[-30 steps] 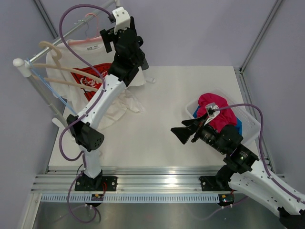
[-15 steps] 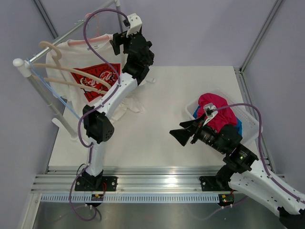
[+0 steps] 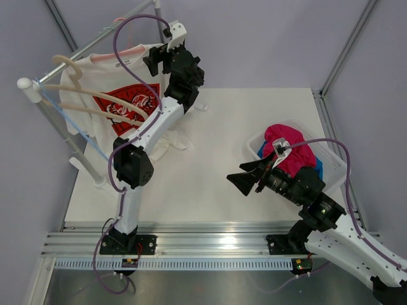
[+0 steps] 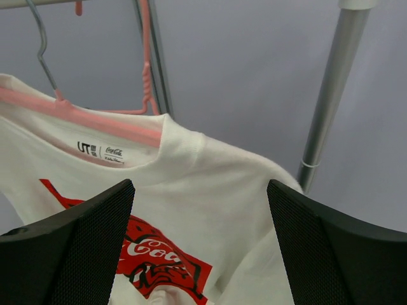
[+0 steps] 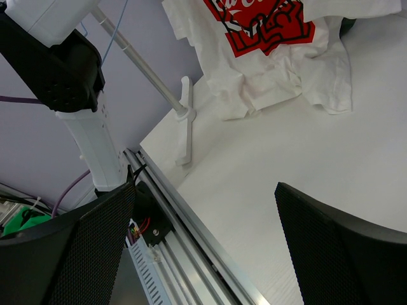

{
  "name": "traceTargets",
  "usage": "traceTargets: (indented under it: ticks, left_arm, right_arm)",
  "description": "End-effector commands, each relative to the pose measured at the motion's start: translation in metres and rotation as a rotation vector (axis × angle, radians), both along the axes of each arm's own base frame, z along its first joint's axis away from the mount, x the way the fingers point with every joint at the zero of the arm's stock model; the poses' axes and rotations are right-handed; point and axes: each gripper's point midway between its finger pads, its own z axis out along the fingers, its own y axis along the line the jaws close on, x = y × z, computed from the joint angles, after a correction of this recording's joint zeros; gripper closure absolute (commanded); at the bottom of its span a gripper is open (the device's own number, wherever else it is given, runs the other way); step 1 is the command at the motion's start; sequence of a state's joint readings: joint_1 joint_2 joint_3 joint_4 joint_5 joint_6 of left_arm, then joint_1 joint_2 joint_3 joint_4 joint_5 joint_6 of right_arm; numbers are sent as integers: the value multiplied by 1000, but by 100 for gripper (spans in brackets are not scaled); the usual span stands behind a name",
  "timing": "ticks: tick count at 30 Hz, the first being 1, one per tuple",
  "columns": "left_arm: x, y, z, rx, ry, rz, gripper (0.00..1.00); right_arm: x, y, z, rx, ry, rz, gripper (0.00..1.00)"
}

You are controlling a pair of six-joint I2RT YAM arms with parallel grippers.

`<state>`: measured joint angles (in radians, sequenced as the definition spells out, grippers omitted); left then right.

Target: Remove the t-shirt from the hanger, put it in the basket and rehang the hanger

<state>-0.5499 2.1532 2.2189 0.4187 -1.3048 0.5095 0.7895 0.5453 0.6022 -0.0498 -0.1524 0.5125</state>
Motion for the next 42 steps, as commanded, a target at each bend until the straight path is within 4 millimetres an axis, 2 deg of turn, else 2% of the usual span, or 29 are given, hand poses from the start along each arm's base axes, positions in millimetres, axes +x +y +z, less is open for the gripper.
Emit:
traceTargets:
  ticks: [1,8,13,21,29,32,36,38,40,42]
  left_arm:
    - [-21,27,13,-79,-53,113,12]
    - [-42,33,10,-105,-38,132,13]
    - [-55,39,8,-93,8,157,18]
    - [-77,52,13,-89,43,200,17]
    - [-101,63,3,-81,68,209,17]
    - [-112,66,17,-86,63,200,18]
    - [-122,53,49,-91,49,149,17]
    - [-121,43,60,-56,68,99,17]
    - [-114,33,58,-55,71,87,18]
    - [-116,36,69,-74,61,109,17]
  right_arm:
    - [-9,2,30,52,-53,43,0]
    - [-7,-2,31,51,-62,20,0]
    - [-5,-3,28,44,-56,6,1]
    - [2,1,23,22,-40,-7,1]
    - [8,-1,17,-1,-35,-37,1]
    - [12,-3,16,-9,-33,-60,1]
    - [11,-2,15,-13,-27,-54,1]
    - [13,0,12,-19,-16,-55,0]
    - [11,4,14,-7,-16,-31,1]
    - [9,9,12,-6,-7,-6,1]
